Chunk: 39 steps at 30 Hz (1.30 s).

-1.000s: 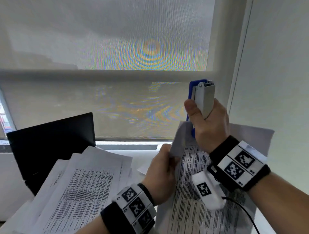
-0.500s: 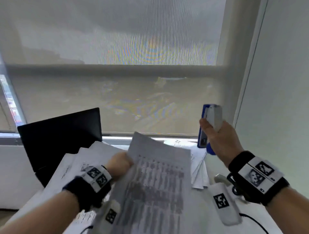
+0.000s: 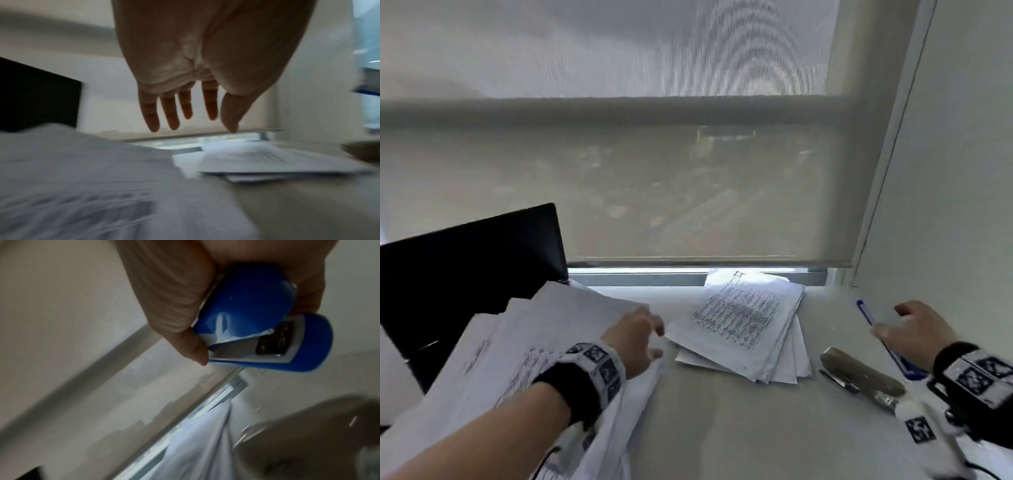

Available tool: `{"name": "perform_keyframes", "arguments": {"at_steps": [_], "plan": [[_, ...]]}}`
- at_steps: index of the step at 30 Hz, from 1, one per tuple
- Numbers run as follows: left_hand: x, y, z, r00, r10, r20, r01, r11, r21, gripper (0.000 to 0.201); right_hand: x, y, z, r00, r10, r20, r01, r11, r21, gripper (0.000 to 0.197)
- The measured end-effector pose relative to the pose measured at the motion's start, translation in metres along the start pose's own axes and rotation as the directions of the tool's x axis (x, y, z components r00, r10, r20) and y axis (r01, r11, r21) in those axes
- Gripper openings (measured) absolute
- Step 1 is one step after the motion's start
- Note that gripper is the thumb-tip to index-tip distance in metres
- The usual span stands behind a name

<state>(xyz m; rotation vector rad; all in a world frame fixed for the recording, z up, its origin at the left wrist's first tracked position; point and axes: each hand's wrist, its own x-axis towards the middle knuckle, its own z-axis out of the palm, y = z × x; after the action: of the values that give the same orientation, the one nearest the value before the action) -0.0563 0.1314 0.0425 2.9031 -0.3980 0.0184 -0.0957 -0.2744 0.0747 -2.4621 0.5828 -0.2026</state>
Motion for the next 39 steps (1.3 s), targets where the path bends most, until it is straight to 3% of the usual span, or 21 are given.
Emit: {"name": "perform_keyframes", "arguments": {"at_steps": [3,5,6,9,13,15,18,20,22,24,26,29,31,33,34,36,39], "plan": [[0.025,0.05,0.035,0.975,0.199,0.1,-0.206,0.976,0.063,0.034,0.021,0.022,-0.007,0.999,0.052,0.016,-0.048,0.982,-0.183,0.036],[0.041,0.075,0.051,0.958,0.248,0.145,-0.265,0.958,0.111,0.041,0.027,0.032,-0.002,0.983,0.102,0.153,-0.043,0.937,-0.347,0.022],[0.047,0.085,0.056,0.95,0.26,0.174,-0.286,0.947,0.144,0.045,0.032,0.037,0.006,0.971,0.131,0.201,-0.042,0.917,-0.396,0.028],[0.065,0.099,0.066,0.919,0.3,0.256,-0.359,0.905,0.228,0.049,0.046,0.047,0.026,0.953,0.136,0.271,-0.01,0.908,-0.42,0.041],[0.08,0.096,0.074,0.898,0.336,0.284,-0.384,0.914,0.134,0.032,0.067,0.044,0.041,0.956,0.098,0.275,0.026,0.909,-0.416,0.026],[0.08,0.097,0.076,0.91,0.334,0.245,-0.369,0.922,0.118,0.019,0.073,0.039,0.045,0.955,0.092,0.281,0.037,0.906,-0.421,0.032],[0.076,0.101,0.076,0.948,0.273,0.162,-0.295,0.947,0.129,0.02,0.074,0.036,0.044,0.968,0.041,0.248,0.047,0.94,-0.338,0.033],[0.07,0.104,0.074,0.965,0.238,0.107,-0.248,0.965,0.089,0.021,0.062,0.034,0.041,0.992,-0.067,0.111,0.102,0.935,-0.341,0.043],[0.058,0.109,0.065,0.97,0.228,0.081,-0.23,0.973,0.013,0.028,0.043,0.034,0.039,0.976,-0.217,0.02,0.212,0.924,-0.318,0.049],[0.042,0.115,0.057,0.96,0.261,0.106,-0.258,0.965,-0.038,0.035,0.02,0.038,0.043,0.95,-0.292,0.112,0.312,0.888,-0.338,0.059],[0.021,0.124,0.049,0.919,0.311,0.242,-0.29,0.95,-0.119,0.032,0.006,0.046,0.054,0.94,-0.22,0.26,0.314,0.856,-0.41,0.066],[-0.009,0.138,0.038,0.824,0.368,0.431,-0.189,0.895,-0.403,0.023,-0.003,0.056,0.063,0.946,-0.089,0.312,0.211,0.899,-0.383,0.035],[-0.02,0.141,0.036,0.857,0.337,0.389,-0.119,0.865,-0.487,0.03,-0.008,0.057,0.063,0.955,-0.08,0.287,0.173,0.933,-0.317,0.022],[-0.024,0.129,0.046,0.935,0.24,0.261,-0.141,0.927,-0.349,0.029,-0.01,0.058,0.061,0.97,-0.118,0.212,0.164,0.963,-0.215,0.015],[-0.026,0.121,0.052,0.949,0.19,0.251,-0.137,0.967,-0.215,0.031,-0.013,0.055,0.058,0.974,-0.147,0.17,0.175,0.972,-0.159,0.012],[-0.035,0.105,0.065,0.931,0.126,0.341,-0.143,0.989,0.024,0.045,-0.023,0.046,0.048,0.974,-0.201,0.106,0.207,0.977,-0.044,0.007],[-0.045,0.097,0.074,0.909,0.151,0.389,-0.201,0.975,0.091,0.058,-0.037,0.029,0.041,0.957,-0.266,0.116,0.265,0.964,0.025,0.013]]}}
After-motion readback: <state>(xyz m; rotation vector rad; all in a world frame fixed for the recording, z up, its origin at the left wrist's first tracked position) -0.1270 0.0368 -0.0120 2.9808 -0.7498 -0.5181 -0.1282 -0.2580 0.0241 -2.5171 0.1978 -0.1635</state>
